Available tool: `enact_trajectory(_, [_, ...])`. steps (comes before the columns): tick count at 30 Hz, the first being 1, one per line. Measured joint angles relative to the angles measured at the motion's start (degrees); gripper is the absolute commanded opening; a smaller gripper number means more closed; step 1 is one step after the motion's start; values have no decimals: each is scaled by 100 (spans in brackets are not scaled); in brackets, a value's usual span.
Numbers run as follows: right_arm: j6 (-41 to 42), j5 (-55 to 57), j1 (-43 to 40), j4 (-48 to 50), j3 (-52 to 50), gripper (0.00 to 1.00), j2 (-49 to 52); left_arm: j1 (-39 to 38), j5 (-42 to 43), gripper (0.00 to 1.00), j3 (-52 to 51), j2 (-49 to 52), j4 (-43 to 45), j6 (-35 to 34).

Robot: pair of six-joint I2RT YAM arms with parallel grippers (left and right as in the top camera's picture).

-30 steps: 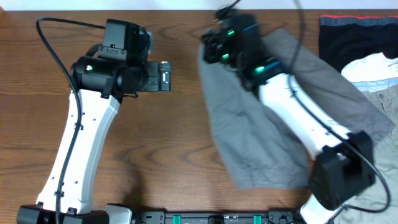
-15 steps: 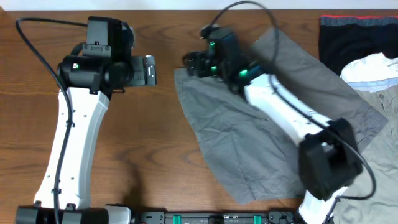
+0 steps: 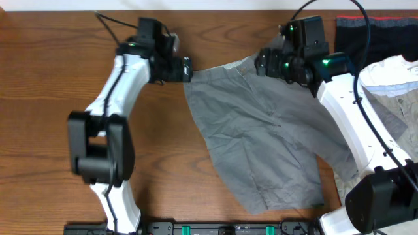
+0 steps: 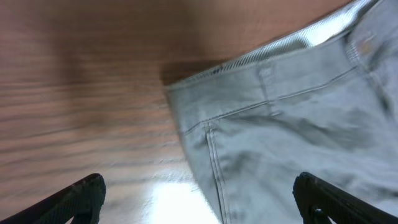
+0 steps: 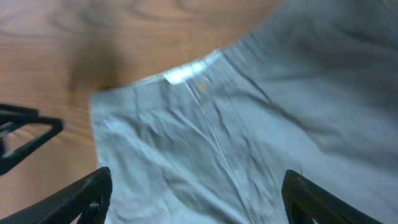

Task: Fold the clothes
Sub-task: 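Grasp the shorts waistband corner with the left gripper and spread it left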

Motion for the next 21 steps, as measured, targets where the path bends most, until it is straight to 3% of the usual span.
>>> enact_trajectory(5, [-173, -4, -52, -258, 0, 86, 0, -125, 87, 99, -7, 525, 343, 7])
enact_trajectory(7, [-243, -9, -52, -284, 0, 86, 0, -153, 87, 88, -7, 651, 468, -2])
enact_trajectory(10, [-302, -7, -52, -363, 0, 86, 0, -188, 92, 57, -7, 833, 619, 9])
enact_trajectory(14, [-330, -7, -52, -426, 0, 86, 0, -190, -31, 6, -7, 892, 680, -7])
enact_trajectory(18, [-345, 22, -52, -433, 0, 86, 0, -179, -579, 6, -4, 901, 490, -101])
enact_trajectory(21, [-345, 63, -52, -468, 0, 87, 0, -149, -1373, 6, 55, 861, -70, -577])
